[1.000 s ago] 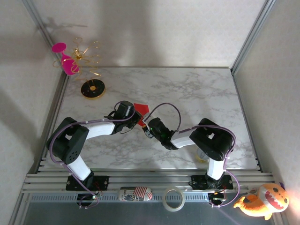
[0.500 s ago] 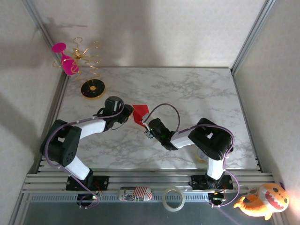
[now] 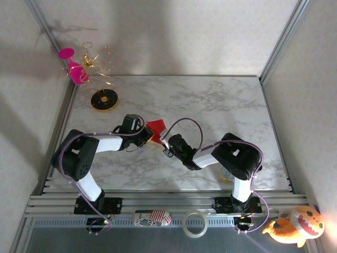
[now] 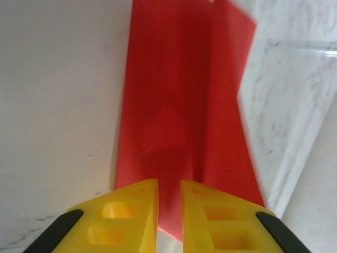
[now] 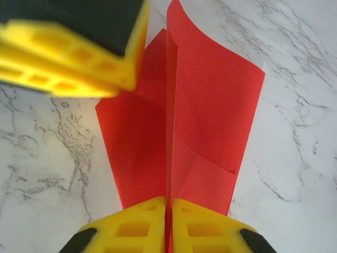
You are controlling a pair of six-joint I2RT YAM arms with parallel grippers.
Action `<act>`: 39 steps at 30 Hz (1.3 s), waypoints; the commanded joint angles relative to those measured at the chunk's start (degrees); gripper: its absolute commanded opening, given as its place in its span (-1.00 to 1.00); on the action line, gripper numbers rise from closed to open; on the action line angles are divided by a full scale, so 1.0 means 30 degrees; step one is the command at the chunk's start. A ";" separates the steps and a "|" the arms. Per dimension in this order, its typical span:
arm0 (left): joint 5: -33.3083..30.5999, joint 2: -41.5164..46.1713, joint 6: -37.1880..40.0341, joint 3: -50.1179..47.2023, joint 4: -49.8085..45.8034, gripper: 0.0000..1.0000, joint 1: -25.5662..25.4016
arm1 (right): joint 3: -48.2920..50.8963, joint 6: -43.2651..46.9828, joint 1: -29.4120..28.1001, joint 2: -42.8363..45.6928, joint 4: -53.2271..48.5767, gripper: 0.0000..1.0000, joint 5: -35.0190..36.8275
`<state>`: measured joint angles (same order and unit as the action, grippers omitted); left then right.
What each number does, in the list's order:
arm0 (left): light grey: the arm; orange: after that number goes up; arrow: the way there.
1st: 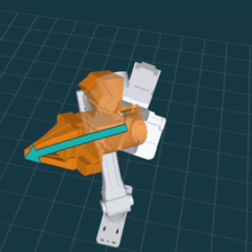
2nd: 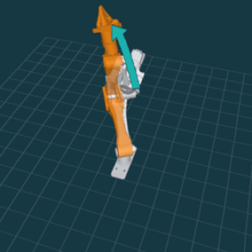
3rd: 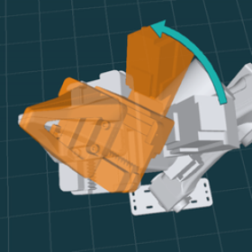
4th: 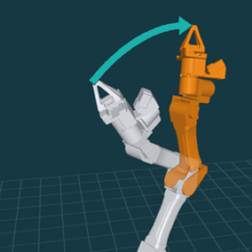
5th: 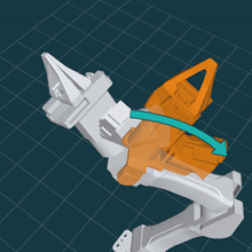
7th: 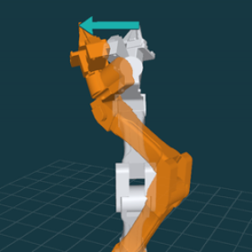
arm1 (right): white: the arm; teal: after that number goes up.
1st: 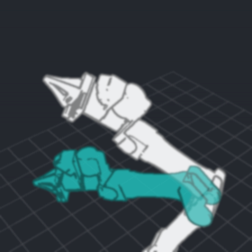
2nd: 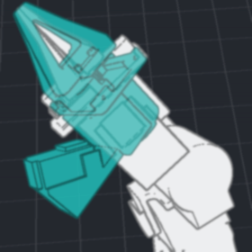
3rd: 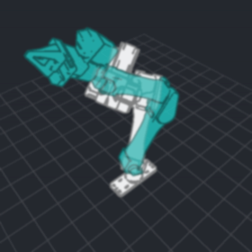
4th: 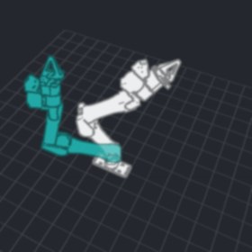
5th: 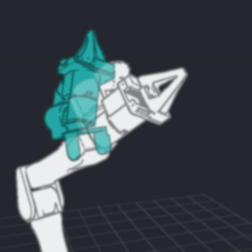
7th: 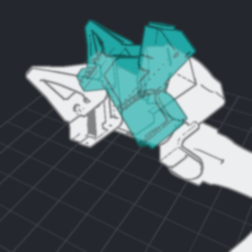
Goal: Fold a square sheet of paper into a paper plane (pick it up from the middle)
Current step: Fourth fold the wing at the center of the table.
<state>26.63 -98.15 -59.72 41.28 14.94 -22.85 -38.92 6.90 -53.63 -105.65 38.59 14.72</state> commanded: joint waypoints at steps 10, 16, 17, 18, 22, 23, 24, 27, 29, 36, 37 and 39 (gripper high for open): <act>-0.0127 -0.1430 0.0920 0.0889 -0.0475 -0.63 -0.0527 | 0.0026 -0.0015 0.0518 0.0254 0.0194 -0.66 -0.1118; -0.0484 -0.1641 0.1069 0.0906 -0.1037 -0.61 -0.0586 | -0.0305 0.0160 0.0505 -0.0098 -0.0261 -0.54 -0.0444; -0.0499 -0.1695 0.1099 0.0933 -0.1103 -0.60 -0.0586 | -0.0354 0.0190 0.0503 -0.0120 -0.0336 -0.53 -0.0354; -0.0499 -0.1735 0.1073 0.0923 -0.1141 -0.60 -0.0586 | -0.0402 0.0235 0.0525 -0.0195 -0.0403 -0.52 -0.0283; -0.0499 -0.1781 0.1070 0.0921 -0.1200 -0.60 -0.0586 | -0.0565 0.0265 0.0509 -0.0345 -0.0587 -0.50 0.0095; -0.0528 -0.1767 0.1055 0.0933 -0.1226 -0.60 -0.0579 | -0.0596 0.0256 0.0529 -0.0380 -0.0615 -0.50 0.0150; -0.0506 -0.1766 0.1063 0.0919 -0.1230 -0.60 -0.0585 | -0.0592 0.0281 0.0483 -0.0359 -0.0639 -0.52 0.0128; -0.0528 -0.1746 0.1055 0.0919 -0.1259 -0.60 -0.0584 | -0.0563 0.0250 0.0514 -0.0298 -0.0646 -0.60 -0.0139; -0.0557 -0.1737 0.1041 0.0919 -0.1288 -0.60 -0.0586 | -0.0594 0.0192 0.0523 -0.0298 -0.0708 -0.65 -0.0381; -0.0674 -0.1397 0.1011 0.0891 -0.1398 -0.60 -0.0586 | -0.0358 -0.0296 0.0525 -0.0355 -0.0646 -0.76 -0.1420; -0.0671 -0.1335 0.1012 0.0890 -0.1431 -0.60 -0.0586 | -0.0330 -0.0375 0.0522 -0.0380 -0.0661 -0.77 -0.1646; -0.0674 -0.1193 0.1011 0.0919 -0.1519 -0.60 -0.0586 | -0.0365 -0.0608 0.0575 -0.0463 -0.0733 -0.78 -0.1964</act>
<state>27.20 -101.73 -57.60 43.64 14.28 -23.99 -39.55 6.39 -52.36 -105.91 36.60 11.18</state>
